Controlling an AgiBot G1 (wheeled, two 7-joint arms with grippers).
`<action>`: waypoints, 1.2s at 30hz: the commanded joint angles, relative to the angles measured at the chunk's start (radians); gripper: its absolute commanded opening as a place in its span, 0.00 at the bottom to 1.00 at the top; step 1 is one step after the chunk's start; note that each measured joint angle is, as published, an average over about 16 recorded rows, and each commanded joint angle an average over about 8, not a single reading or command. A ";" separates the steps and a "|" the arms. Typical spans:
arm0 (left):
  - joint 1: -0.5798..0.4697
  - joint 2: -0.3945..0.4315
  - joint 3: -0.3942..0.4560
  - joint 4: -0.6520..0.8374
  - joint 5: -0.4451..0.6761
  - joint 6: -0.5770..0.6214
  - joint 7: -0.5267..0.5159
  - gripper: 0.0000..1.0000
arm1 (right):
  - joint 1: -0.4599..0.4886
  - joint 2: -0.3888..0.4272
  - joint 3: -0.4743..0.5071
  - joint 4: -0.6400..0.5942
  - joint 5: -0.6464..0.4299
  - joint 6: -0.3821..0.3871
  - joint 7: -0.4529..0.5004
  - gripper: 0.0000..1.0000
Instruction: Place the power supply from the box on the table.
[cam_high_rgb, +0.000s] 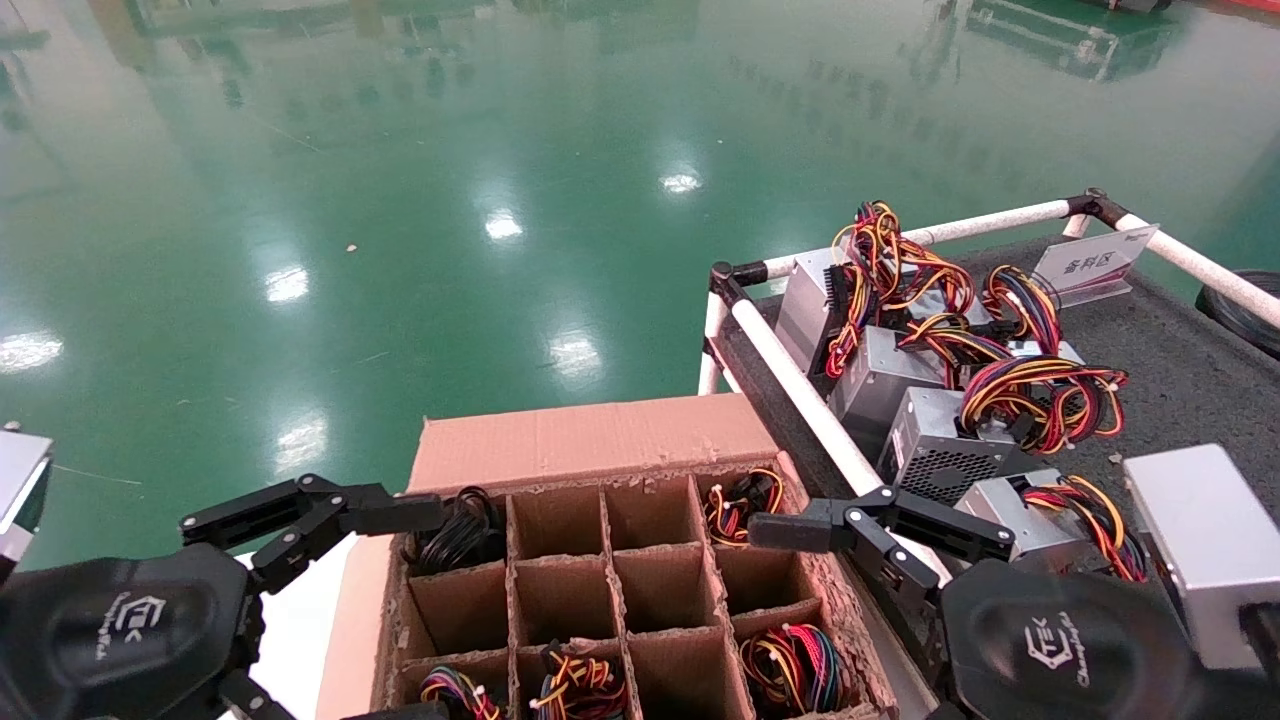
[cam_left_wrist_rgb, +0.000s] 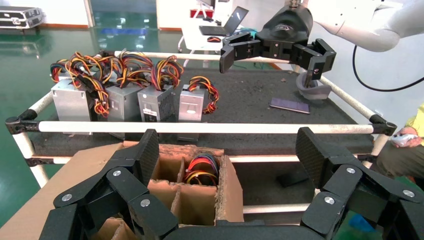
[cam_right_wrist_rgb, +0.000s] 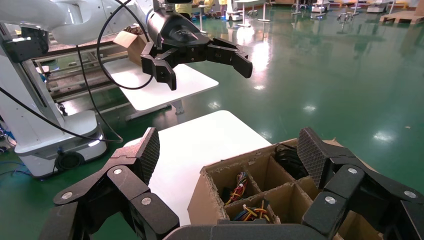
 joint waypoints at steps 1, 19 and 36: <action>0.000 0.000 0.000 0.000 0.000 0.000 0.000 0.25 | 0.000 0.000 0.000 0.000 0.000 0.000 0.000 1.00; 0.000 0.000 0.000 0.000 0.000 0.000 0.000 0.00 | 0.000 0.000 0.000 0.000 0.000 0.000 0.000 1.00; 0.000 0.000 0.000 0.000 0.000 0.000 0.000 0.00 | 0.000 0.000 0.000 0.000 0.000 0.000 0.000 1.00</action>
